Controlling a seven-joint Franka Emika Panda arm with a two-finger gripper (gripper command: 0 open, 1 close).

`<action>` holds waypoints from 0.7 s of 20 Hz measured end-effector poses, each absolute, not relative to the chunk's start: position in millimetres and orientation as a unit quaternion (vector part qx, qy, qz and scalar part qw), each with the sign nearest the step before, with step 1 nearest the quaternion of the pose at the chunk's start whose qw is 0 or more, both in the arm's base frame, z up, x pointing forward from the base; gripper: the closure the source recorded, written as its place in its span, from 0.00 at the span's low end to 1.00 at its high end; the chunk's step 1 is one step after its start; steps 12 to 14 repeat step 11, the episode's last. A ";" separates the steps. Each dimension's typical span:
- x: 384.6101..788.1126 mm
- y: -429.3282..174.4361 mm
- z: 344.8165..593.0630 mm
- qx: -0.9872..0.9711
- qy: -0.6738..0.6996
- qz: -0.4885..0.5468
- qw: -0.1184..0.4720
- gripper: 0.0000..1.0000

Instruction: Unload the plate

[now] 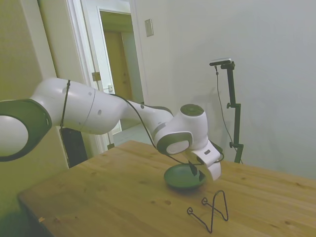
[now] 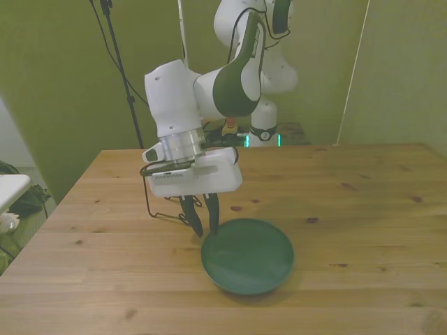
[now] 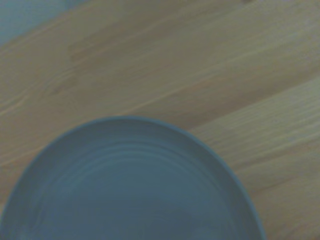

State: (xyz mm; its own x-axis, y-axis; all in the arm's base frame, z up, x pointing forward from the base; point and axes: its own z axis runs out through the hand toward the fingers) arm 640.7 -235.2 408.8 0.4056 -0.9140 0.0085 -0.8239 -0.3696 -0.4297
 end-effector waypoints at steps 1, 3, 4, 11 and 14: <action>640.2 -228.0 419.3 -0.822 0.525 -0.125 0.185 0.00; 637.9 -209.3 441.8 -0.830 0.511 -0.127 0.185 0.00; 635.5 -197.3 454.0 -0.835 0.503 -0.131 0.182 0.00; 594.0 -99.9 524.7 -0.855 0.480 -0.151 0.128 0.00; 594.0 -99.9 524.7 -0.855 0.480 -0.151 0.128 0.00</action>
